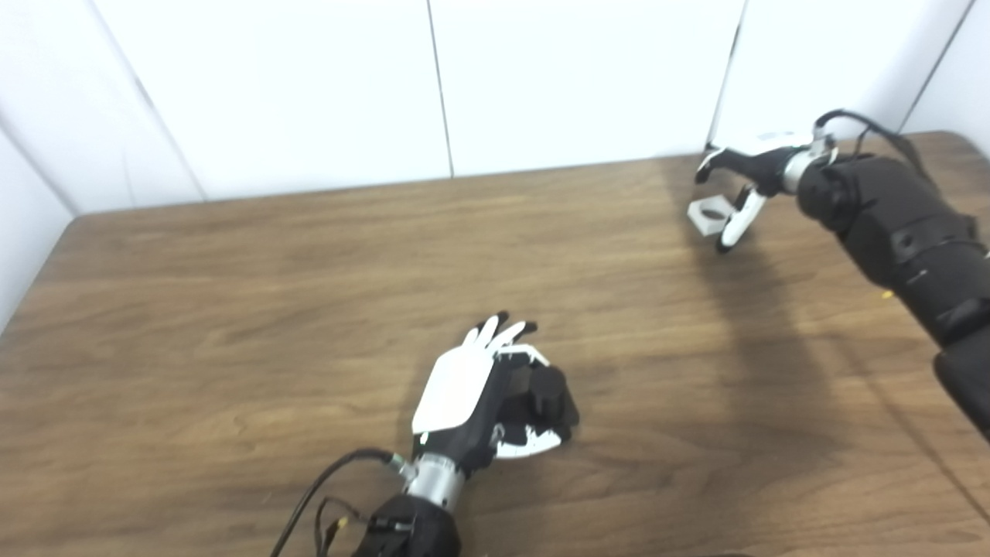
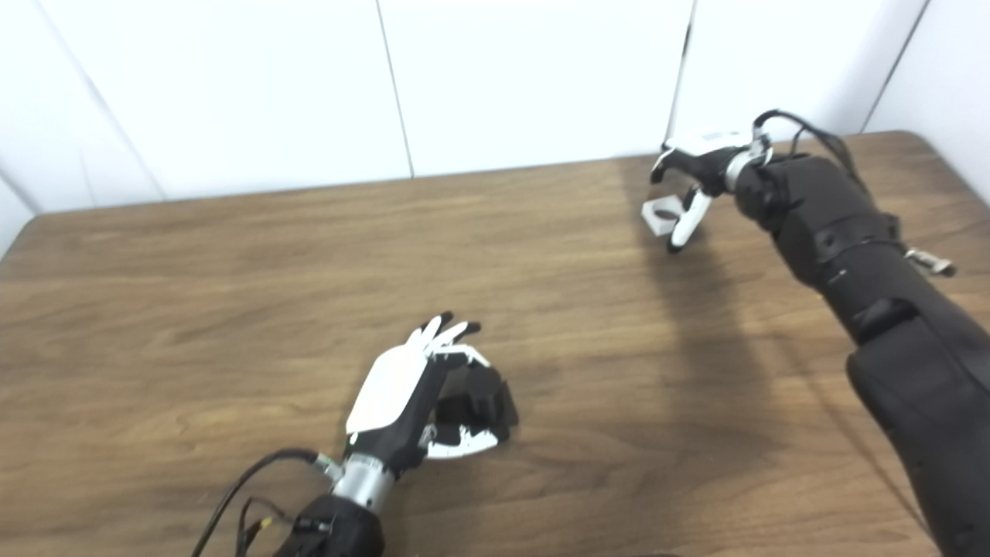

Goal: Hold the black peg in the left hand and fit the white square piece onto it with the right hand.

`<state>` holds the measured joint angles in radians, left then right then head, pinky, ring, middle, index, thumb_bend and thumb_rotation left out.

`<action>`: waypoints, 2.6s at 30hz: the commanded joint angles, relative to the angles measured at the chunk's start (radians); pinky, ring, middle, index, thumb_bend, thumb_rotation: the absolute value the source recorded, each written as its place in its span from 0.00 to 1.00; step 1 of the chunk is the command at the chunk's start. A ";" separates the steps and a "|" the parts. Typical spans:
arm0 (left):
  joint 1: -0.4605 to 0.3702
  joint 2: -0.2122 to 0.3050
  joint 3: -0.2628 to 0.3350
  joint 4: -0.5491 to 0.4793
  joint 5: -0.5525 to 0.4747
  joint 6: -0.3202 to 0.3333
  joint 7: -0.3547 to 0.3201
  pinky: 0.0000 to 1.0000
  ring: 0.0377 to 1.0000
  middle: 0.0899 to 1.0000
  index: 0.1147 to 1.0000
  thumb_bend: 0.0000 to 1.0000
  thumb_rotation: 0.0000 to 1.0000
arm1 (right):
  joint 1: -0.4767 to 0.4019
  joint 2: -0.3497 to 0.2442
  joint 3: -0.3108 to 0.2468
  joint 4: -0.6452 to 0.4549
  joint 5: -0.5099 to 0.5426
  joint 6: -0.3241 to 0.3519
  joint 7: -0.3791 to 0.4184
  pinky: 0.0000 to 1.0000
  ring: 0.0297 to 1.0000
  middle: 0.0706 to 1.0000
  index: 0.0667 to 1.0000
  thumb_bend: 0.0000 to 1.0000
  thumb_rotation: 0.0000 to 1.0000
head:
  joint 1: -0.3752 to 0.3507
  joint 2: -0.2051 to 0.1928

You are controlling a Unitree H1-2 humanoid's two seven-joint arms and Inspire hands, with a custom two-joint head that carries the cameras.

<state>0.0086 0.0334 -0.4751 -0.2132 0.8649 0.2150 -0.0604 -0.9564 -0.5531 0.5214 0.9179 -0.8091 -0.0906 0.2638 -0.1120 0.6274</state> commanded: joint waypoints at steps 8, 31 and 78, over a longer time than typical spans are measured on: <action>0.019 0.034 0.004 0.016 0.012 0.011 -0.027 1.00 1.00 0.90 0.43 0.52 0.07 | -0.062 -0.002 -0.002 0.009 -0.003 0.003 -0.033 1.00 1.00 1.00 0.80 0.86 0.27 | -0.011 -0.001; 0.017 0.039 0.003 0.015 0.013 0.011 -0.031 1.00 1.00 0.90 0.43 0.52 0.07 | -0.048 -0.009 0.015 0.014 -0.012 0.000 -0.022 1.00 1.00 1.00 0.74 0.85 0.27 | -0.012 0.011; 0.005 -0.015 0.001 0.052 0.015 0.027 0.002 1.00 1.00 0.90 0.43 0.52 0.07 | -0.079 -0.041 0.071 0.065 -0.024 -0.066 -0.032 1.00 1.00 0.95 0.46 0.52 0.15 | -0.004 -0.002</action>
<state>0.0085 0.0111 -0.4743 -0.1969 0.8614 0.2169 -0.0443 -0.9906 -0.5649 0.5885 0.9661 -0.8126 -0.1582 0.2597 -0.1151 0.6243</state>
